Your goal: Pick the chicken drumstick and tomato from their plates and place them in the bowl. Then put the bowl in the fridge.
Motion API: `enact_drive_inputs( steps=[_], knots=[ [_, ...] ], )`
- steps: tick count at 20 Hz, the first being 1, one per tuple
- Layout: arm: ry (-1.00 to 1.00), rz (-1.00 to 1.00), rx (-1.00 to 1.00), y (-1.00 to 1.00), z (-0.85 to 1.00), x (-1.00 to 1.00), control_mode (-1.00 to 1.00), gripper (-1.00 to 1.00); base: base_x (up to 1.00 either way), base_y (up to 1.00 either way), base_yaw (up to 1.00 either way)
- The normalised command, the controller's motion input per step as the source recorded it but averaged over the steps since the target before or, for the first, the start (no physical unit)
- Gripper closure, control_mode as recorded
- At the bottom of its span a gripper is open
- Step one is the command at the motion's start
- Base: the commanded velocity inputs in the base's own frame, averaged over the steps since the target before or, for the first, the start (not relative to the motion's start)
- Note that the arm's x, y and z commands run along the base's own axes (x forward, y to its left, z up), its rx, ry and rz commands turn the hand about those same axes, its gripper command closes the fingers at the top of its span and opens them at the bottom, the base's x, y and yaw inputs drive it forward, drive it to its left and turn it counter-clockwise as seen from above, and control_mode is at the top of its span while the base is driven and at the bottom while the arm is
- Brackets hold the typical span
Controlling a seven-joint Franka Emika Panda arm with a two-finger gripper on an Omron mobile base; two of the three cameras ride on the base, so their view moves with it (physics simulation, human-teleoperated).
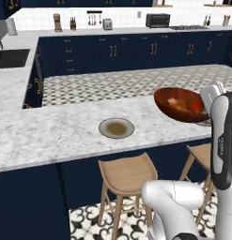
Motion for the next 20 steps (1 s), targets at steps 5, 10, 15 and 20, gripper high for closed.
enact_drive_inputs(
  steps=[5,10,15,20],
  knots=[
    [0.0,0.0,0.0,0.0,0.0,0.0,1.0,1.0,-0.19,-0.97,-0.51],
    [0.0,0.0,0.0,0.0,0.0,0.0,1.0,1.0,0.0,-0.65,-0.74],
    [0.0,0.0,0.0,0.0,0.0,0.0,1.0,1.0,0.0,-0.65,-0.77],
    [0.0,0.0,0.0,0.0,0.0,0.0,1.0,1.0,0.37,-0.9,-0.57]
  ],
)
